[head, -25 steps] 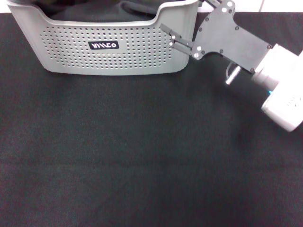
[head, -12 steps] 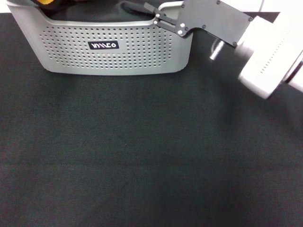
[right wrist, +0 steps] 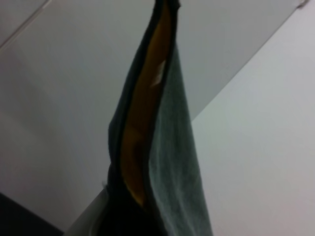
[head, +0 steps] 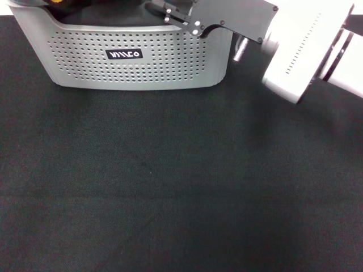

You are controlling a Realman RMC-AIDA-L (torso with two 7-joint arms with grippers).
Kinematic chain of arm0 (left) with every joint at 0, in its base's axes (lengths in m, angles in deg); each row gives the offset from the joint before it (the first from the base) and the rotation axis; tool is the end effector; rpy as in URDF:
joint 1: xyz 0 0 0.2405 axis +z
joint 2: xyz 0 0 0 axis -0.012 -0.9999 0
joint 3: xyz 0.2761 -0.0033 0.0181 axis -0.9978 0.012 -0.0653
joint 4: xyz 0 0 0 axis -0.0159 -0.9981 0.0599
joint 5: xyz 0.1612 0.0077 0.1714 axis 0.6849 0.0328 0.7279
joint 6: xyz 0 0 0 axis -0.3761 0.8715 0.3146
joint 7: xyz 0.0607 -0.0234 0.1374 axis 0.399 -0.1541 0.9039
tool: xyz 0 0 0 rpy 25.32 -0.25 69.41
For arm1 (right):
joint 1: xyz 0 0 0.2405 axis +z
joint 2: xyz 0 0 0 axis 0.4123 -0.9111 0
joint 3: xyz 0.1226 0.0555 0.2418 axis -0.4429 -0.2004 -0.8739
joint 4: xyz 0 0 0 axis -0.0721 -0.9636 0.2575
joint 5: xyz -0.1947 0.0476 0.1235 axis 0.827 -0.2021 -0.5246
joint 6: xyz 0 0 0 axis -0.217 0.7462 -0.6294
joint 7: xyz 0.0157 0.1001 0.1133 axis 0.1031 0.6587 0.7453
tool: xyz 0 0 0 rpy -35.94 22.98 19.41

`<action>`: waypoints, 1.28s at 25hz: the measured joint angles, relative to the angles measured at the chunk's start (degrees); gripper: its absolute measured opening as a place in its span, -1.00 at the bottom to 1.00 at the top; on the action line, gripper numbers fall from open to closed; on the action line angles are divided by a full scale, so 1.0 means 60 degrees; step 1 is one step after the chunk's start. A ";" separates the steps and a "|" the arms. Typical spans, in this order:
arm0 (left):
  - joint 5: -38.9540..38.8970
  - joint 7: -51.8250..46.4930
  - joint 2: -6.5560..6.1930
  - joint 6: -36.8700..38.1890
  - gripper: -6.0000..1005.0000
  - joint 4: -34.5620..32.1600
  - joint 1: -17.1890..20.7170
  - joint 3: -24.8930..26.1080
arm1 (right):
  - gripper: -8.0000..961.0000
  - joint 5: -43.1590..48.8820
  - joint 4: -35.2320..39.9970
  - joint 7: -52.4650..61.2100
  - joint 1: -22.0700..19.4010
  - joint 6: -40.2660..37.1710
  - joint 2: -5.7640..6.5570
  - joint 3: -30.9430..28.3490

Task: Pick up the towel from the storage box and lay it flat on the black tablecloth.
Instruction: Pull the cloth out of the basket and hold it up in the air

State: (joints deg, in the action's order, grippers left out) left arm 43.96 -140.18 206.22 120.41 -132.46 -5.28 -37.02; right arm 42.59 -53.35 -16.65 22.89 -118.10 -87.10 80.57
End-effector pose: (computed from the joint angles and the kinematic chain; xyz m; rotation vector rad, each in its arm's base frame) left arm -0.2331 0.2657 0.2033 -2.1790 -0.1407 -0.9715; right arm 0.0978 0.4479 -0.0937 -2.1353 -0.6781 0.7542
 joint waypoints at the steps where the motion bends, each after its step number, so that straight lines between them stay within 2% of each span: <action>1: -0.0001 0.0000 0.0000 0.0000 -0.95 0.0000 -0.0007 -0.0003 | 0.31 0.0001 -0.0125 -0.0016 0.0160 0.0054 0.0000 0.0071; 18: 0.0113 0.0000 0.0000 0.0000 -0.95 0.0281 -0.0262 -0.0028 | 0.30 -0.0008 -0.0771 -0.0042 0.1308 0.0995 -0.0008 0.0594; 27: 0.0004 0.0012 -0.0013 0.0029 -0.95 0.0571 -0.0398 -0.0044 | 0.23 0.0004 -0.0781 -0.0075 0.1432 0.1147 -0.0015 0.0807; 32: -0.0122 0.0040 -0.0024 0.0449 -0.95 0.0580 -0.0445 -0.0012 | 0.19 -0.0021 -0.0781 -0.0173 0.1481 0.1154 -0.0015 0.0798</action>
State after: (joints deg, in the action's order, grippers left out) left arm 43.23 -139.94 206.08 123.11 -128.98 -7.95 -37.09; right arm 42.46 -58.03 -17.69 31.78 -111.17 -87.19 85.36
